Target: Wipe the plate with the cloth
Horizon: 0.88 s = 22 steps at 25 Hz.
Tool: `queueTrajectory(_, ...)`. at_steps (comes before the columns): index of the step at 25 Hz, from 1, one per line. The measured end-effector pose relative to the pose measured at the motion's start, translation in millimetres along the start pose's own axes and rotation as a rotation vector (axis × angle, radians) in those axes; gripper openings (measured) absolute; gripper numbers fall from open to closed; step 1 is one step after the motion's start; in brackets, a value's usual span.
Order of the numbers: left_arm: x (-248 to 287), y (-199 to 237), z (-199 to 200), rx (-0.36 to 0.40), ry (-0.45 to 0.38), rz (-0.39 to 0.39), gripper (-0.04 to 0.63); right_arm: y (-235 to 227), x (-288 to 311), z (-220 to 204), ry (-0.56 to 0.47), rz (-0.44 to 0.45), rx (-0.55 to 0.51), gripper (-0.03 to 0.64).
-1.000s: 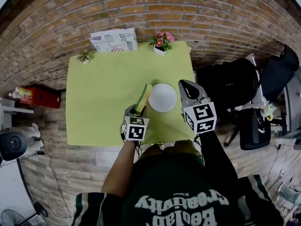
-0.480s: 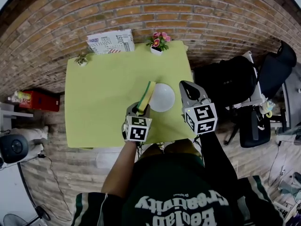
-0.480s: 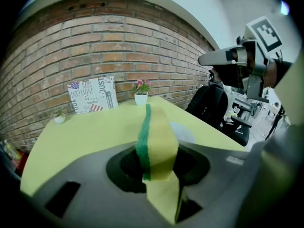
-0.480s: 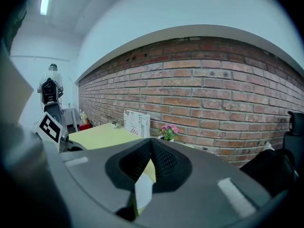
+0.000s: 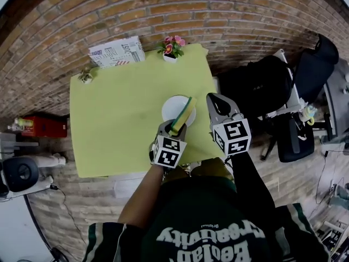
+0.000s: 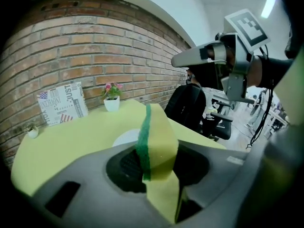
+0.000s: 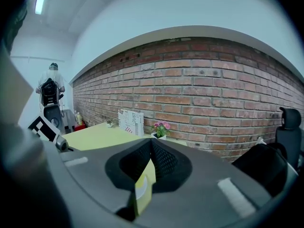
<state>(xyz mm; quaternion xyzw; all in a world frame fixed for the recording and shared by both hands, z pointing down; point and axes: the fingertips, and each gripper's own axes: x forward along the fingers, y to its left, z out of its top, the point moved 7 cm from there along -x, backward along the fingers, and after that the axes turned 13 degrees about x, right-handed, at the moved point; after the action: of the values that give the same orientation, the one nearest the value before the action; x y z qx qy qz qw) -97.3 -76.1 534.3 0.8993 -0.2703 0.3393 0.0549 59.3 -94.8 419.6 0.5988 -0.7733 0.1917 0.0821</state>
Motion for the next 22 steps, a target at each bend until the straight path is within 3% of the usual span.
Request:
queueTrajectory(9, 24, -23, -15, 0.019, 0.112, -0.069, 0.13, -20, -10, -6, 0.003, -0.027, 0.019, 0.014)
queueTrajectory(22, 9, 2, -37, -0.039, 0.156, 0.003, 0.13, -15, -5, -9, 0.016, 0.014, 0.014, 0.014)
